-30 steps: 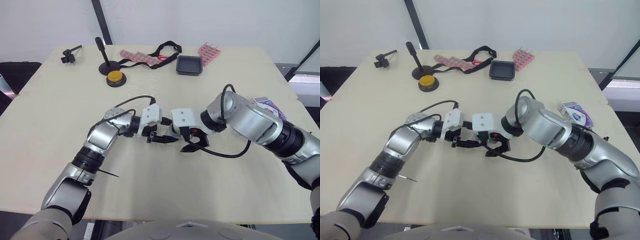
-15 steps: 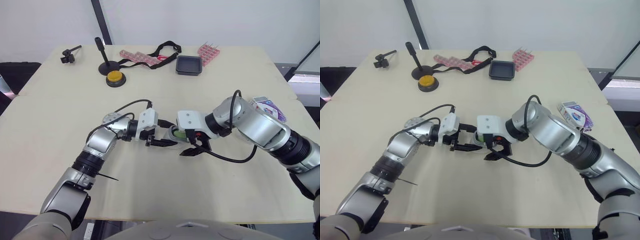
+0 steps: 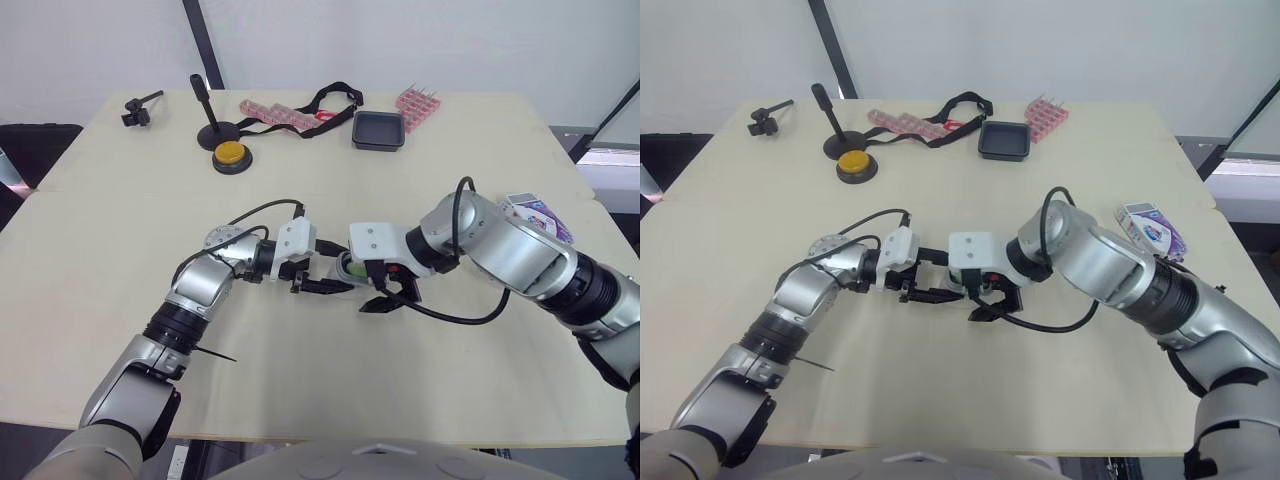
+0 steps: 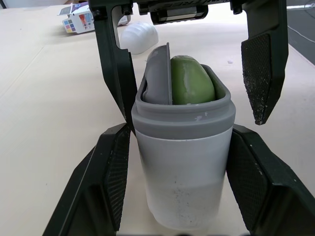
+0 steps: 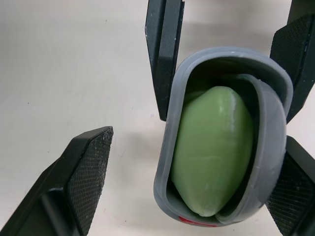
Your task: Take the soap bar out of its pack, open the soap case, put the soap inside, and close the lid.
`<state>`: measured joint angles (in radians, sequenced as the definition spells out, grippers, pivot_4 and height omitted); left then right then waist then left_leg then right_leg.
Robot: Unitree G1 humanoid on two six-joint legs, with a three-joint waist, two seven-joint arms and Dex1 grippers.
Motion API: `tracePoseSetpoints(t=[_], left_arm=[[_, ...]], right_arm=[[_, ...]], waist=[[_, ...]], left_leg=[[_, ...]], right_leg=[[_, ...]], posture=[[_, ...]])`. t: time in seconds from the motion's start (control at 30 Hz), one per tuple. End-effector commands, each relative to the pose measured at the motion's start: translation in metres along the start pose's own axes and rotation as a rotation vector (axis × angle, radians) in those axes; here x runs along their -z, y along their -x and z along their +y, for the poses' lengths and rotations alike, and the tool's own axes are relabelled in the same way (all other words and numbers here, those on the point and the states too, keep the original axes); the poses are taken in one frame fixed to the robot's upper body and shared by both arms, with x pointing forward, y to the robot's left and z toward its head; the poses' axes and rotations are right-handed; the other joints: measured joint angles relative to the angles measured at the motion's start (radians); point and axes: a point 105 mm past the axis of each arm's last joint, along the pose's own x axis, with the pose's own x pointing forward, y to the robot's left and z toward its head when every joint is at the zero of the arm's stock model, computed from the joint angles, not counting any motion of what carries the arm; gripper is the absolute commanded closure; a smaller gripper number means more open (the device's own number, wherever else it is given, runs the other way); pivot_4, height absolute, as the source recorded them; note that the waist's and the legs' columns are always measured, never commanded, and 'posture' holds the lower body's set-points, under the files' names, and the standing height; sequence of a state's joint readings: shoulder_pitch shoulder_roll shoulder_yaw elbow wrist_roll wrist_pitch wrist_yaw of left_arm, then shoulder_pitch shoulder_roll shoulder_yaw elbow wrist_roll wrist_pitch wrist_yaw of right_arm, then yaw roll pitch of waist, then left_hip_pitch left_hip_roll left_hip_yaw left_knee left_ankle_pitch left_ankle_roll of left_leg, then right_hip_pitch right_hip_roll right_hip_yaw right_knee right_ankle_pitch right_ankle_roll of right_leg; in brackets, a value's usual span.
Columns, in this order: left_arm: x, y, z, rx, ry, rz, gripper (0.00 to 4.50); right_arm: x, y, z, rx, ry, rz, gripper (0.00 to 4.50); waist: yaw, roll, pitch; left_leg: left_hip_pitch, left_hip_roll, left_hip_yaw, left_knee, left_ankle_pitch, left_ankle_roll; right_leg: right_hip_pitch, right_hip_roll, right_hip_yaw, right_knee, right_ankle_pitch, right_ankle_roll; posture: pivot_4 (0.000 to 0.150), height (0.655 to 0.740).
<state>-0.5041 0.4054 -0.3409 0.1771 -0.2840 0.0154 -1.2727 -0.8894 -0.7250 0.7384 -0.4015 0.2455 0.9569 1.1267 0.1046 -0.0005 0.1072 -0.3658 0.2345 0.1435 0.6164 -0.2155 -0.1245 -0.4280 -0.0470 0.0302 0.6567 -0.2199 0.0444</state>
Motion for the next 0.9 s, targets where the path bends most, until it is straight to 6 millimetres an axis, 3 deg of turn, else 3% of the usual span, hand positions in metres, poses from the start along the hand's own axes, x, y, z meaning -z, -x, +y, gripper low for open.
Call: tracePoseSetpoints(t=[0.03,0.2,0.67,0.73,0.83,0.9], left_arm=[[0.002,0.016,-0.002,0.002,-0.03,0.049,2.14],[0.0,0.012,-0.003,0.007,-0.031,0.048,2.14],[-0.008,0.014,0.003,0.003,-0.031,0.059,2.14],[-0.009,0.015,0.005,-0.01,-0.032,0.056,1.13],[-0.011,0.012,0.005,-0.02,-0.057,0.055,0.12],[-0.013,0.011,0.004,-0.016,-0.056,0.054,0.0]], right_arm=[[0.03,0.021,-0.028,0.162,-0.138,0.112,0.97],[0.028,0.02,-0.03,0.162,-0.136,0.112,2.44],[0.029,0.019,-0.028,0.141,-0.135,0.129,2.46],[0.029,0.019,-0.027,0.14,-0.137,0.131,2.46],[0.029,0.018,-0.027,0.136,-0.138,0.133,2.46],[0.029,0.018,-0.027,0.136,-0.139,0.135,2.46]], waist=[[0.0,0.0,0.0],[0.0,0.0,0.0],[0.0,0.0,0.0],[0.0,0.0,0.0],[0.0,0.0,0.0],[0.001,0.0,0.0]], left_leg=[[0.0,0.0,0.0,0.0,0.0,0.0],[0.0,0.0,0.0,0.0,0.0,0.0],[0.0,0.0,0.0,0.0,0.0,0.0],[0.0,0.0,0.0,0.0,0.0,0.0],[0.0,0.0,0.0,0.0,0.0,0.0],[0.0,0.0,0.0,0.0,0.0,0.0]], right_leg=[[0.0,0.0,0.0,0.0,0.0,0.0],[0.0,0.0,0.0,0.0,0.0,0.0],[0.0,0.0,0.0,0.0,0.0,0.0],[0.0,0.0,0.0,0.0,0.0,0.0],[0.0,0.0,0.0,0.0,0.0,0.0],[0.0,0.0,0.0,0.0,0.0,0.0]], posture=[[0.15,0.7291],[0.15,0.7291],[0.15,0.7291],[0.15,0.7291],[0.15,0.7291],[0.15,0.7291]])
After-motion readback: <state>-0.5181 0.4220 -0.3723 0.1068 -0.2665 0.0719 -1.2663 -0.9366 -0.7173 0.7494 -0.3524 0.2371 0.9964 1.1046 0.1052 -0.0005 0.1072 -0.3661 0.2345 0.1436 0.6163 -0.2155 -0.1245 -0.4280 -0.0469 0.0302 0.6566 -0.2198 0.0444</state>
